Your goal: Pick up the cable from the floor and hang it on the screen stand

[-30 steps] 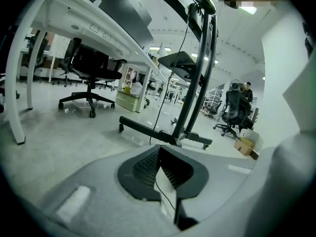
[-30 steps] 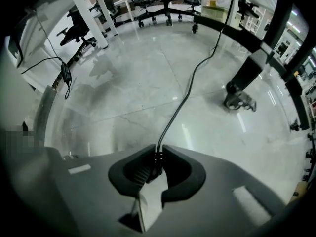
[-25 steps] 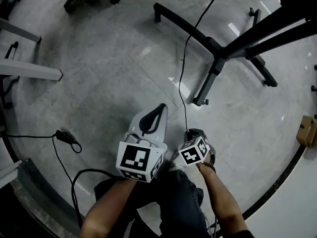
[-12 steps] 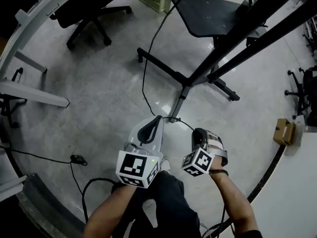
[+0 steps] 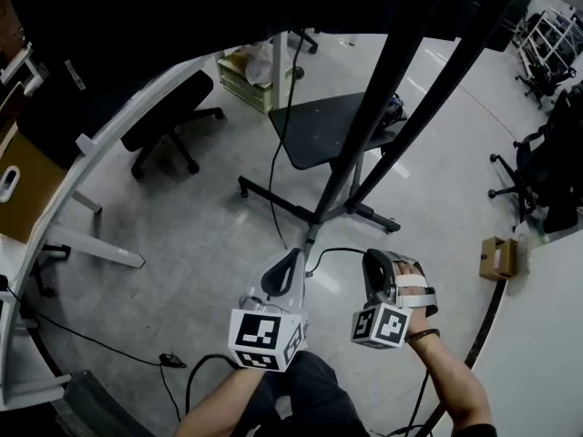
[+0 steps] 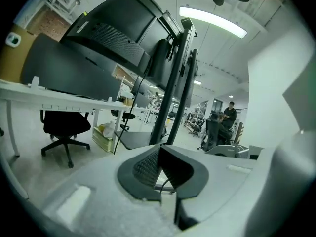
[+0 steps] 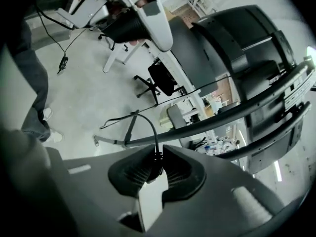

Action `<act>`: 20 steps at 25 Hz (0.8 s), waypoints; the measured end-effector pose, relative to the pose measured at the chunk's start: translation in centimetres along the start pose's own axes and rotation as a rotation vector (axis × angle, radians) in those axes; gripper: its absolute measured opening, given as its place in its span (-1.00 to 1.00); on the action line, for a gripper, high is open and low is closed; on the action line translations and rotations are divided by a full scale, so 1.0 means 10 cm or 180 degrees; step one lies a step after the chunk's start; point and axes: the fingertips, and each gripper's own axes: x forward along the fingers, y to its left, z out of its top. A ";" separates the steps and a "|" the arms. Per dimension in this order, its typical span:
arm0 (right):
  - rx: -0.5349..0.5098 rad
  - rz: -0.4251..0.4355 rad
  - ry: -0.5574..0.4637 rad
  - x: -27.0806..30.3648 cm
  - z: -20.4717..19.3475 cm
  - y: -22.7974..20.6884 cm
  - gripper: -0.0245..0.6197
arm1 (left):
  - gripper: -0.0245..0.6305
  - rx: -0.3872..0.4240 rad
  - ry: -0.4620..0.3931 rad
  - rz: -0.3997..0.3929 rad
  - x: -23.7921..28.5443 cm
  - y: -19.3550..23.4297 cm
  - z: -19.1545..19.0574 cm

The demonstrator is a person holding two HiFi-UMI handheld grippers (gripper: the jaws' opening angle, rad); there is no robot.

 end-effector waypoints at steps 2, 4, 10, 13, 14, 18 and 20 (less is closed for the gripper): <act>0.0026 -0.0209 -0.0087 -0.23 0.10 -0.42 -0.77 | -0.93 0.0057 -0.0083 -0.0087 -0.04 -0.17 0.34; 0.0074 -0.0409 -0.0171 -0.47 0.19 -0.83 -0.77 | -0.93 0.0121 -0.0152 -0.0156 -0.10 -0.31 0.63; 0.0026 -0.0885 -0.0513 -1.30 0.56 -1.97 -0.77 | -0.93 0.0200 -0.0242 -0.0283 -0.31 -0.62 1.33; -0.0087 -0.1129 -0.0653 -1.67 0.76 -2.54 -0.77 | -0.93 0.0283 -0.0288 -0.0347 -0.38 -0.73 1.69; -0.0113 -0.1216 -0.0689 -1.78 0.82 -2.74 -0.77 | -0.93 0.0322 -0.0322 -0.0359 -0.39 -0.76 1.82; -0.0205 -0.1544 -0.0821 -2.23 1.04 -3.49 -0.77 | -0.93 0.0463 -0.0527 -0.0445 -0.46 -0.87 2.36; -0.0301 -0.1697 -0.0852 -2.45 1.12 -3.82 -0.77 | -0.93 0.0546 -0.0607 -0.0489 -0.51 -0.94 2.58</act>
